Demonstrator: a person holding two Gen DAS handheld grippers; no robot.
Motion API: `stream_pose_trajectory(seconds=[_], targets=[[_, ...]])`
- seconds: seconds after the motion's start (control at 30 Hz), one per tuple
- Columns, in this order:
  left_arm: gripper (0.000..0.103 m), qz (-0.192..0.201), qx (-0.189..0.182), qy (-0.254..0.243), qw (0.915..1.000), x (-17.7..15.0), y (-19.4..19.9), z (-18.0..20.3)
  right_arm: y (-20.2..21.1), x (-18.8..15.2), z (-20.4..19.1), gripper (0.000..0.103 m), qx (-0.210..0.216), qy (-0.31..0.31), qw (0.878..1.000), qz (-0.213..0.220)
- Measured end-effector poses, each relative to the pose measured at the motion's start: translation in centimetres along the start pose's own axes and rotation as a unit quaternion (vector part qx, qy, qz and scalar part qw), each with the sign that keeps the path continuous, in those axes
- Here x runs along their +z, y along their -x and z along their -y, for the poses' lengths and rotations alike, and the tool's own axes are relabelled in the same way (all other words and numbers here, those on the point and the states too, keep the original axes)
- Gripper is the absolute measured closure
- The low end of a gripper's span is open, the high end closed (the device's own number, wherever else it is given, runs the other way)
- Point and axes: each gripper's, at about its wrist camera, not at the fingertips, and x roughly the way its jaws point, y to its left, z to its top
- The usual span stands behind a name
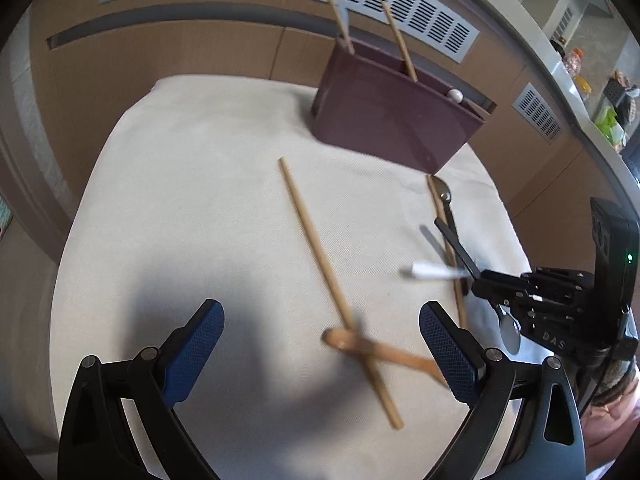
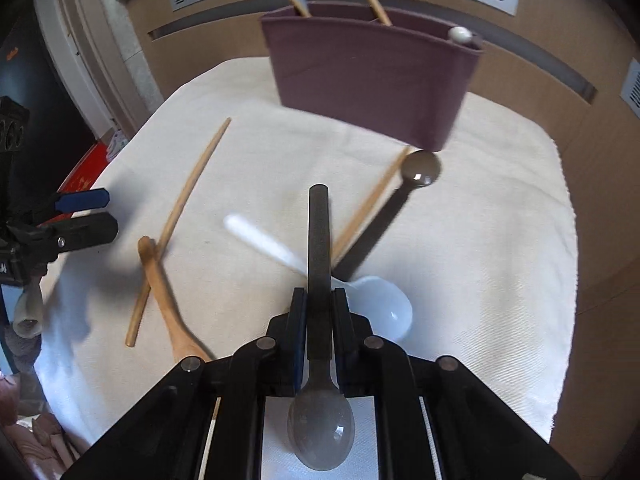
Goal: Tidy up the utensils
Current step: 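Grasp the dark-handled metal spoon with the right tool, then grasp a wooden chopstick with the left tool while the right tool holds the metal spoon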
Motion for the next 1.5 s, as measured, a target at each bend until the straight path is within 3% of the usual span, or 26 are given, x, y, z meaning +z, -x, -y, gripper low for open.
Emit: stream_pose_trajectory(seconds=[0.03, 0.1, 0.33, 0.53, 0.57, 0.73, 0.83, 1.03, 1.2, 1.4, 1.5], targets=[[0.017, -0.003, 0.007, -0.012, 0.9999, 0.7, -0.6, 0.4, 0.2, 0.0, 0.3, 0.092, 0.003, -0.005, 1.0, 0.003], [0.052, -0.022, 0.02, -0.019, 0.9994, 2.0, -1.8, 0.8, 0.6, -0.1, 0.8, 0.092, 0.004, -0.008, 1.0, 0.01], [0.06, -0.087, 0.052, -0.023, 0.9946, 6.1, -6.8, 0.9, 1.8, -1.2, 1.5, 0.092, 0.011, -0.013, 0.999, 0.032], [0.079, -0.088, 0.072, -0.071, 0.991, 7.4, -9.3, 2.8, 1.6, -1.1, 2.5, 0.092, 0.021, -0.032, 0.998, 0.042], [0.086, -0.089, 0.067, -0.085, 0.9902, 7.2, -9.4, 3.5, 1.5, -1.1, 2.8, 0.092, 0.024, -0.036, 0.998, 0.042], [0.088, -0.1, 0.057, -0.168, 0.979, 5.3, -9.7, 7.2, 1.0, -1.0, 4.0, 0.091, 0.035, -0.052, 0.998, 0.032], [0.088, -0.111, 0.062, -0.185, 0.9745, 4.7, -9.8, 8.4, 0.4, -0.6, 4.2, 0.091, 0.035, -0.052, 0.998, 0.022], [0.088, -0.149, 0.06, -0.154, 0.975, 6.3, -11.0, 8.4, -0.3, 0.8, 3.7, 0.09, 0.033, -0.042, 0.998, 0.012], [0.086, -0.158, 0.066, -0.153, 0.9732, 6.7, -11.6, 9.0, -0.5, 2.4, 4.0, 0.083, 0.04, -0.048, 0.998, 0.014], [0.09, -0.125, 0.072, -0.17, 0.9748, 5.6, -10.6, 9.1, -1.4, 3.1, 3.4, 0.077, 0.043, -0.039, 0.998, 0.004], [0.094, -0.11, 0.057, -0.17, 0.9776, 5.0, -10.0, 9.0, -1.2, 2.9, 2.9, 0.077, 0.055, -0.029, 0.998, 0.005]])
